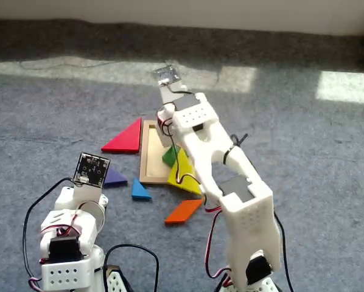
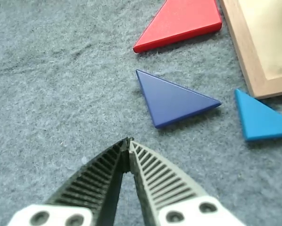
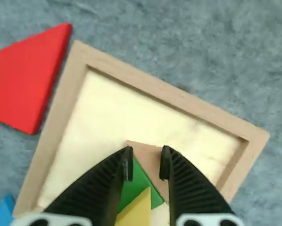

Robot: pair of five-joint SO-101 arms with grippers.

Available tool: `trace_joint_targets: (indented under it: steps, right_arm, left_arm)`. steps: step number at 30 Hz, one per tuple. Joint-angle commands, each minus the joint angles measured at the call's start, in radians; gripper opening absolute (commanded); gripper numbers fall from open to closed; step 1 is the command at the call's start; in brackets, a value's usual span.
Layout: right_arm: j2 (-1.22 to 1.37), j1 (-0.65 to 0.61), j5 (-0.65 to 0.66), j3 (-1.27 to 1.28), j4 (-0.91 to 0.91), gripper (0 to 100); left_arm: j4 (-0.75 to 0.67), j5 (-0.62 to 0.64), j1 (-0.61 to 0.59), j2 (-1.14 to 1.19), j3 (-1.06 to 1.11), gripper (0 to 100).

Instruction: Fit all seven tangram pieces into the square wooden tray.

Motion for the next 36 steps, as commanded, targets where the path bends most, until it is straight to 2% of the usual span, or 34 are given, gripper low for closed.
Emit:
trace_joint_targets:
  steps: [1, 8, 18, 27, 30, 36]
  right_arm:
    - [-0.005, -0.079, 0.002, -0.033, 0.012, 10.1]
    - [-0.021, -0.139, 0.002, -0.035, 0.018, 10.1]
    - [-0.305, -0.131, 0.000, -0.016, 0.185, 10.1]
    - [-0.351, -0.125, 0.000, 0.030, 0.409, 10.1]
    - [-0.352, -0.128, 0.000, 0.116, 0.395, 10.1]
    - [-0.352, -0.148, 0.000, 0.315, 0.231, 10.1]
  left_arm:
    - [-0.012, -0.011, 0.012, -0.007, -0.004, 1]
    - [-0.012, -0.011, 0.012, -0.007, -0.004, 1]
    - [-0.012, -0.011, 0.013, -0.007, -0.004, 1]
    - [-0.014, -0.011, 0.013, -0.007, -0.004, 1]
    - [-0.014, -0.011, 0.013, -0.007, -0.004, 1]
    - [-0.014, -0.011, 0.013, -0.007, -0.004, 1]
